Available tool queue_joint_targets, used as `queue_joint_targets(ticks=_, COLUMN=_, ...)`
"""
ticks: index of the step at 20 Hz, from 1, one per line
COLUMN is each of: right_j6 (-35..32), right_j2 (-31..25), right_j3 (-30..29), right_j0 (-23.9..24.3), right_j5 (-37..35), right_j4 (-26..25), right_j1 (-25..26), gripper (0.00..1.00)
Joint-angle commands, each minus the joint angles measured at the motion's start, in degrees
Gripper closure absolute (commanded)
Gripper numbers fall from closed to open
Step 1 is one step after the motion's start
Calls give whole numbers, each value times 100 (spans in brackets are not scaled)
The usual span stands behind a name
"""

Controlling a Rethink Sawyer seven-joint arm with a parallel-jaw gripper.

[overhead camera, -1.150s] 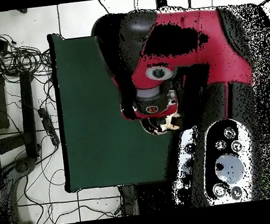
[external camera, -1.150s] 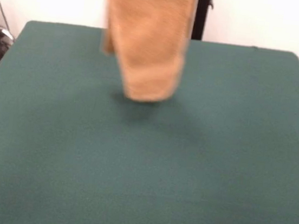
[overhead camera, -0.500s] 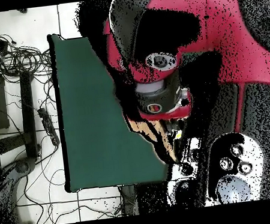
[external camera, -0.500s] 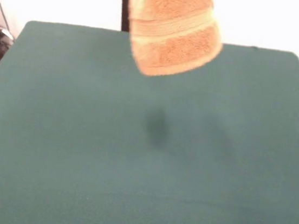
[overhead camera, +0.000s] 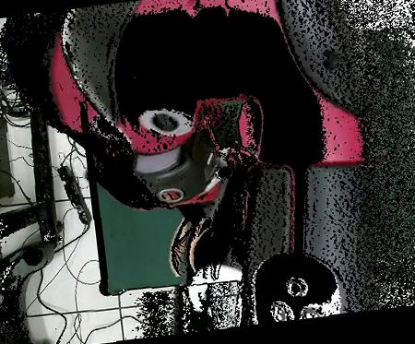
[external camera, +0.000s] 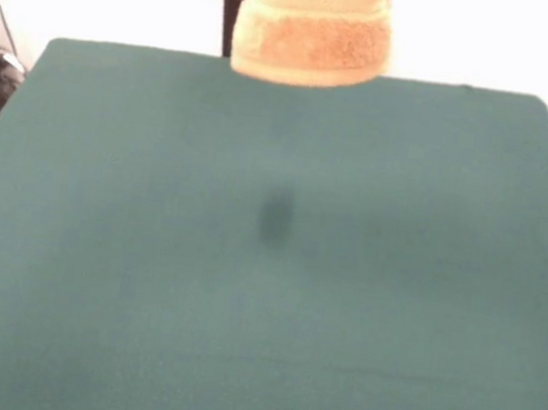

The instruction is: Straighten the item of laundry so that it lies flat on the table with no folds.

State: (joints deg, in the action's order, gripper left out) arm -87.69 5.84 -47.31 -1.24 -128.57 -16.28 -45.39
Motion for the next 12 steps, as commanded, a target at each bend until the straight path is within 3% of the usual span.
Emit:
queue_joint_targets(ticks=1, right_j6=-549, right_j2=-533, right_j3=-1022, right_j0=-266, right_j5=323, right_j4=471, right_j1=-42, gripper=100)
queue_joint_targets(ticks=4, right_j6=-841, right_j2=-443, right_j3=-1216, right_j0=-414, right_j5=499, right_j4=783, right_j1=-75, gripper=100)
queue_joint_targets(ticks=12, right_j6=-862, right_j2=-397, right_j3=-1379, right_j0=-468, right_j5=816, right_j4=1081, right_j1=46, gripper=100)
